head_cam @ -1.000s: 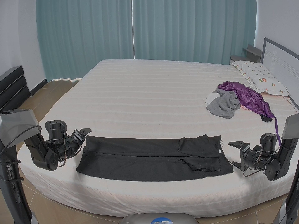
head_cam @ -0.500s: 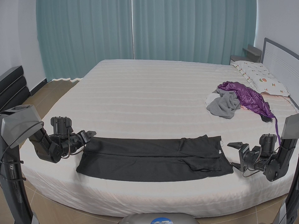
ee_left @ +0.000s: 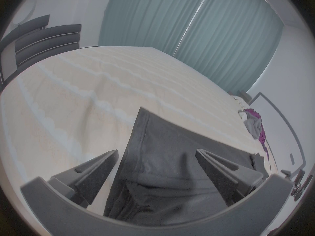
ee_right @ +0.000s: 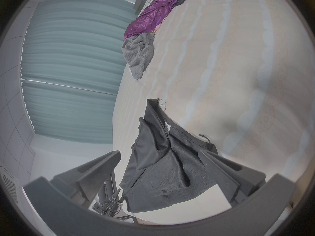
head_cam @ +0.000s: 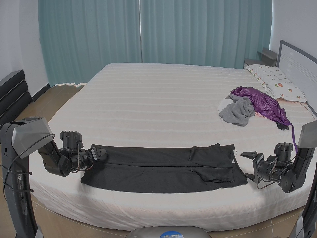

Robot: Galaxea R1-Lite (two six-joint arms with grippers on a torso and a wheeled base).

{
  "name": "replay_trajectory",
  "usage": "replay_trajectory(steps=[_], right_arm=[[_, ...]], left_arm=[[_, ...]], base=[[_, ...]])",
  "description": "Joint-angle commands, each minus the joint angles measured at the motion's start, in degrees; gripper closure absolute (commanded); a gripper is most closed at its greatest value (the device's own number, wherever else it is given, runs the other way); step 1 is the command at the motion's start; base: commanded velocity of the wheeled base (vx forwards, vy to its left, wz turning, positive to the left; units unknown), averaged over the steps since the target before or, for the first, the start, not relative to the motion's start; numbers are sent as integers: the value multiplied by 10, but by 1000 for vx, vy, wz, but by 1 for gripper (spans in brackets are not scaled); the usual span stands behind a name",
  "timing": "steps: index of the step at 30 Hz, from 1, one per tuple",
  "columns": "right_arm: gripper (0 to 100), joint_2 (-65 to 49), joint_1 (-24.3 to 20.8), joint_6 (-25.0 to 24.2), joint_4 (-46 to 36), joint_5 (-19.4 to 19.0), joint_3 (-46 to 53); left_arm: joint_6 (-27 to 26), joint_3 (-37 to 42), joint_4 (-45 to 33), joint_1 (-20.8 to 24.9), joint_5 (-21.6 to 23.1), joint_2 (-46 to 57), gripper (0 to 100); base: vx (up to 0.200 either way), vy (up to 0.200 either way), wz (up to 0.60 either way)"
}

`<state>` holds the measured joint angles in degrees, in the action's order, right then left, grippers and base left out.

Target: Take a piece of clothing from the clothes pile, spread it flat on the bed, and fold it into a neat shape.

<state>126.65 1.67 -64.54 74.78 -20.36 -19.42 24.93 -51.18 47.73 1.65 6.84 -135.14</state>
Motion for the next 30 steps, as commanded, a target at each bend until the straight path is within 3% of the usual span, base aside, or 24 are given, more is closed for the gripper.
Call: replay_trajectory(steps=[1, 9, 10, 25, 30], right_arm=[[0, 1, 0, 0, 0, 0, 0], [0, 1, 0, 1, 1, 0, 2], [0, 1, 0, 1, 0, 0, 2], [0, 0, 1, 2, 1, -2, 2], [0, -2, 4, 0, 1, -3, 0]], left_arm=[[-12, 20, 4, 1, -1, -7, 0], [-12, 21, 4, 3, 0, -9, 0], [-11, 21, 4, 3, 1, -6, 100], [-8, 31, 4, 2, -1, 1, 100], [17, 34, 5, 3, 0, 17, 100]], base=[[0, 0, 0], [0, 0, 0], [0, 0, 0], [0, 0, 0], [0, 0, 0]])
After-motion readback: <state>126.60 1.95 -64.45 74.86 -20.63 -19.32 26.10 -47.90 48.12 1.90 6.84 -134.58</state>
